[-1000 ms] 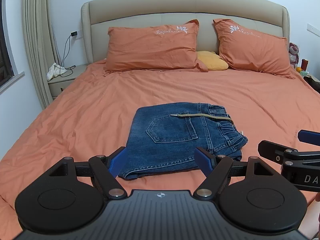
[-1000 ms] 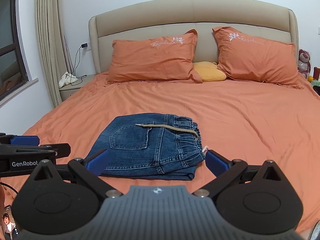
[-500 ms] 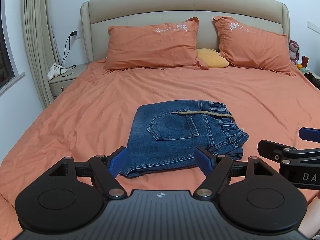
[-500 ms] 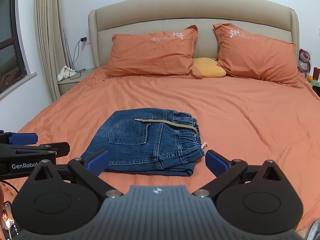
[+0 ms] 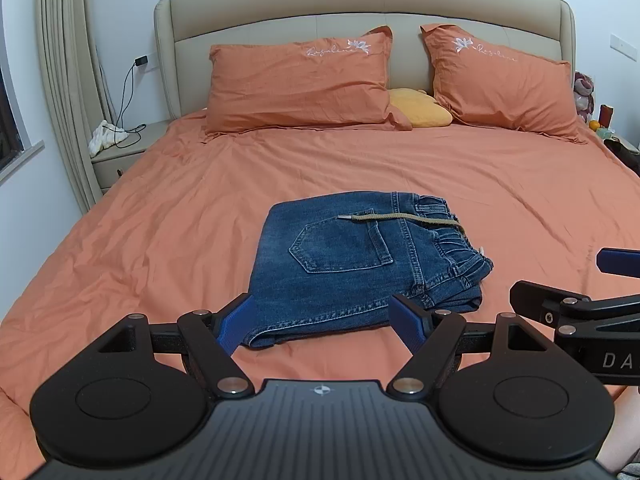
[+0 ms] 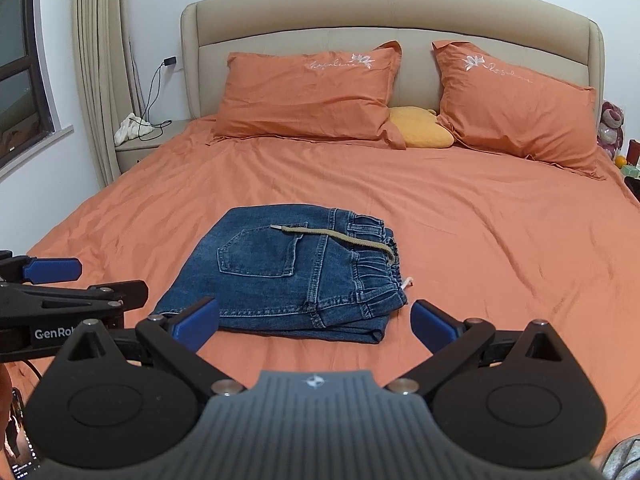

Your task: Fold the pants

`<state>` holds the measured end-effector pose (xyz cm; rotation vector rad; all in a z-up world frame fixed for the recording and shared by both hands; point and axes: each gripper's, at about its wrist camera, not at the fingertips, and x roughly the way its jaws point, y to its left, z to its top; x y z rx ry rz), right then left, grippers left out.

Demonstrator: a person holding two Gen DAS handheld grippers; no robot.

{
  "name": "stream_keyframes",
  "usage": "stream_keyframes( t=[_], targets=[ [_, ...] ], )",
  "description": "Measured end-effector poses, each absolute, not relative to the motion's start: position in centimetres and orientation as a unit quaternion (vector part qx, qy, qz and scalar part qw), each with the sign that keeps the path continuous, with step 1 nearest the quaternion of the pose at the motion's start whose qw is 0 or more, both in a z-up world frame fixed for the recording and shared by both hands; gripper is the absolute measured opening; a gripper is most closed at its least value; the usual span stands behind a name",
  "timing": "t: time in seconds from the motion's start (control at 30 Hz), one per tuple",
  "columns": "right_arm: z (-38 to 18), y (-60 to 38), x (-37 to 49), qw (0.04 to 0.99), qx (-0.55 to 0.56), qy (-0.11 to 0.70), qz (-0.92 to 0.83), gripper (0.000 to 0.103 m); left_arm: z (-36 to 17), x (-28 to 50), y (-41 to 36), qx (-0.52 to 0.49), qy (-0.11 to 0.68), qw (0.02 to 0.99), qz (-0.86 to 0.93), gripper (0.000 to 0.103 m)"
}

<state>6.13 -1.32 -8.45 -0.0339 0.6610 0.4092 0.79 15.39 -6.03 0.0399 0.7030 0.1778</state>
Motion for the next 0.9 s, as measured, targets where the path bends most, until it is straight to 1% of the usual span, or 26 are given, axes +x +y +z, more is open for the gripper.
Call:
stream_keyframes(
  t=[0.9],
  targets=[
    [-8.3,-1.4,5.5,0.924,-0.019,0.325,0.201,0.098,-5.3,-0.3,15.0,0.012,0.333,0.938,0.098,0.087]
  ],
)
